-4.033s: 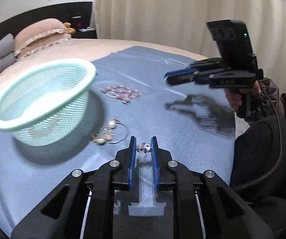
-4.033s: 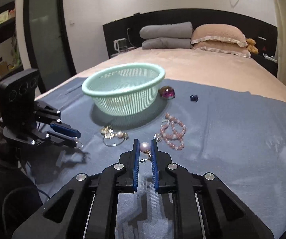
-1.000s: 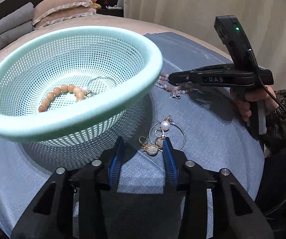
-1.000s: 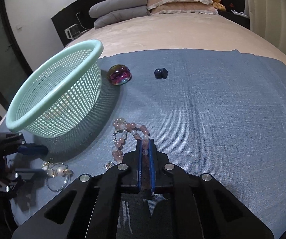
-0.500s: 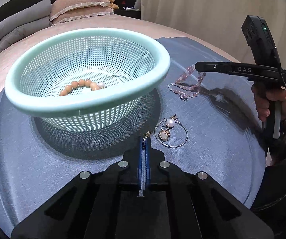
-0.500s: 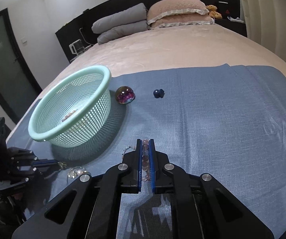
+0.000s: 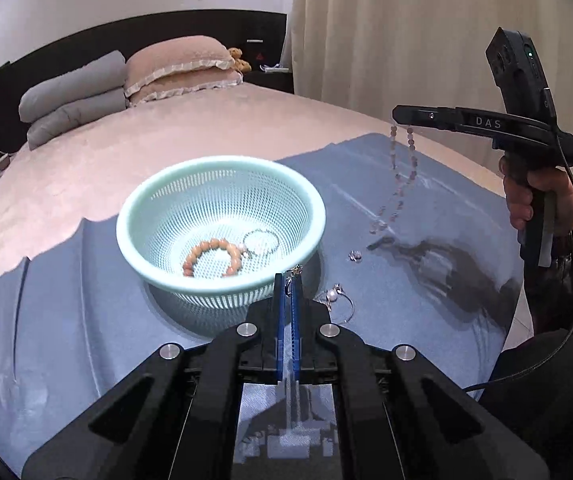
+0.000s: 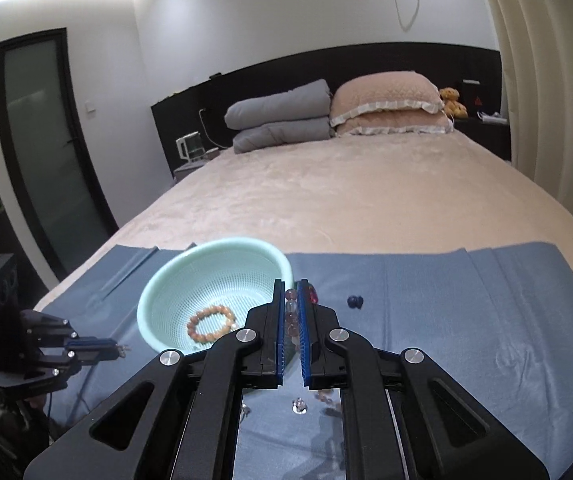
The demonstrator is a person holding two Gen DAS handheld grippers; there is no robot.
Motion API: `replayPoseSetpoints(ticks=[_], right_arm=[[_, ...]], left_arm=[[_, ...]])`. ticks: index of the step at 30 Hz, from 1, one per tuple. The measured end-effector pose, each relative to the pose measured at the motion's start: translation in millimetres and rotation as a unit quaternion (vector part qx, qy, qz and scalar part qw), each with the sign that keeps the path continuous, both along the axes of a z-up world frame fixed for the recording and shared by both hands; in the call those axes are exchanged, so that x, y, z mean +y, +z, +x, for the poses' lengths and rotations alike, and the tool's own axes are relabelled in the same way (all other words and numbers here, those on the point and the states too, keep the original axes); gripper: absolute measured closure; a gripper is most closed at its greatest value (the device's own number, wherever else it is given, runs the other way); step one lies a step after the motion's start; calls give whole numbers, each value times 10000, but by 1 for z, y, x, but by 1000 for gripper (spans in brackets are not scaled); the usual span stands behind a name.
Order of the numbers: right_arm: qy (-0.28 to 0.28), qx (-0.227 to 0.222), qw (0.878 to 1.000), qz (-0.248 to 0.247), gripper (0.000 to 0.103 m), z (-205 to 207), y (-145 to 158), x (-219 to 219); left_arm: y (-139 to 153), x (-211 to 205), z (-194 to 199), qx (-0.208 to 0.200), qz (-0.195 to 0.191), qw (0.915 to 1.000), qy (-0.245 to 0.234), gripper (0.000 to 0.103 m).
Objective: Organize jewelry
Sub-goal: 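Lift the necklace and earring over the basket and open both tools inside it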
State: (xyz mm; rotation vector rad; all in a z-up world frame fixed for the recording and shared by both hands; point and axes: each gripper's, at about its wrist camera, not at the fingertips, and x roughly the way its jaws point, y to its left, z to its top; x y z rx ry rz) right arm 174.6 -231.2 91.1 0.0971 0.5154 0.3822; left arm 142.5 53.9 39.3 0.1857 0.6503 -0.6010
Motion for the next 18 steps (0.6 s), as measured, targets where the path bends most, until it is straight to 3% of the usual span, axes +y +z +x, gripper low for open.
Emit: replayPoseSetpoints(ticks=[6,9,18], right_arm=[[248,-460,9986,-35,97,4,41,19],[363,-632,9973,-32,97,12,54,31],[743,-652,9949,-201,97,39,56,69]], left_arm=[[25,-5,21,-378,338,9984,254,100],[27,-12,30,-356,411,9983,216,100],[7,-18,56,-107,582,9979,265,100]])
